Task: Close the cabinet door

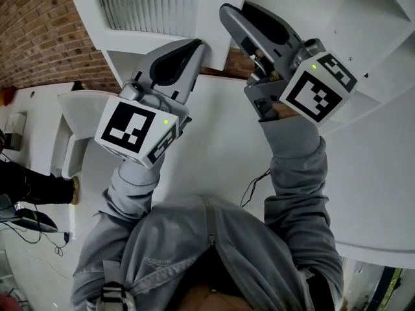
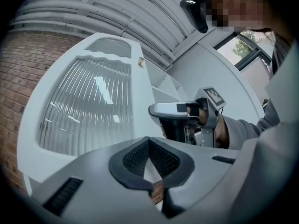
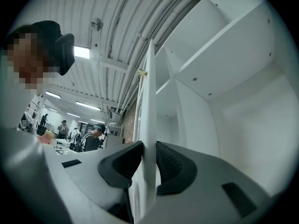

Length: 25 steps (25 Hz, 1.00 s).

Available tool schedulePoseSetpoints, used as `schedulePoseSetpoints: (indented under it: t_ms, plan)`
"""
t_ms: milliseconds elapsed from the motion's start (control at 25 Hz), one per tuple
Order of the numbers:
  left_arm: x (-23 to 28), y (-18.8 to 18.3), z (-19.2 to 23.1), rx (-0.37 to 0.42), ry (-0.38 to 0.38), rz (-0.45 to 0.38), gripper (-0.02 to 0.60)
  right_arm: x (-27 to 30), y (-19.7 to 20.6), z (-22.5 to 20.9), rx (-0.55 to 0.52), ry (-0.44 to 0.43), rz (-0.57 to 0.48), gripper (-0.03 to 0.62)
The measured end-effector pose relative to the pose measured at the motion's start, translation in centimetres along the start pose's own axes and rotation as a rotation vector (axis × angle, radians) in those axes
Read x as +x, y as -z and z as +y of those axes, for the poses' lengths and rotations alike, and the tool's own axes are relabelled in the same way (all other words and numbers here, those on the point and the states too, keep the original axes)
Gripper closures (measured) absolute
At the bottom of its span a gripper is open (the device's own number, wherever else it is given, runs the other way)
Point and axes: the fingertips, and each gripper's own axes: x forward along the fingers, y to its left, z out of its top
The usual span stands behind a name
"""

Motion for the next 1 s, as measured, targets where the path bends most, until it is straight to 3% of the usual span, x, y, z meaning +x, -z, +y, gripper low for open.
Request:
schedulePoseSetpoints:
  t_ms: [320,1000]
  plan:
    - [0.7,1.1,-0.1,0.053,-0.026,0.041,0.578,-0.1,0.5,-0.5,0.003,-0.015,0.000,0.490]
    - [2.4,1.3,0.8,0.036,-0.004,0.054,0.578,0.2,0.2,-1.8,0.030,0.033,-0.010,0.477]
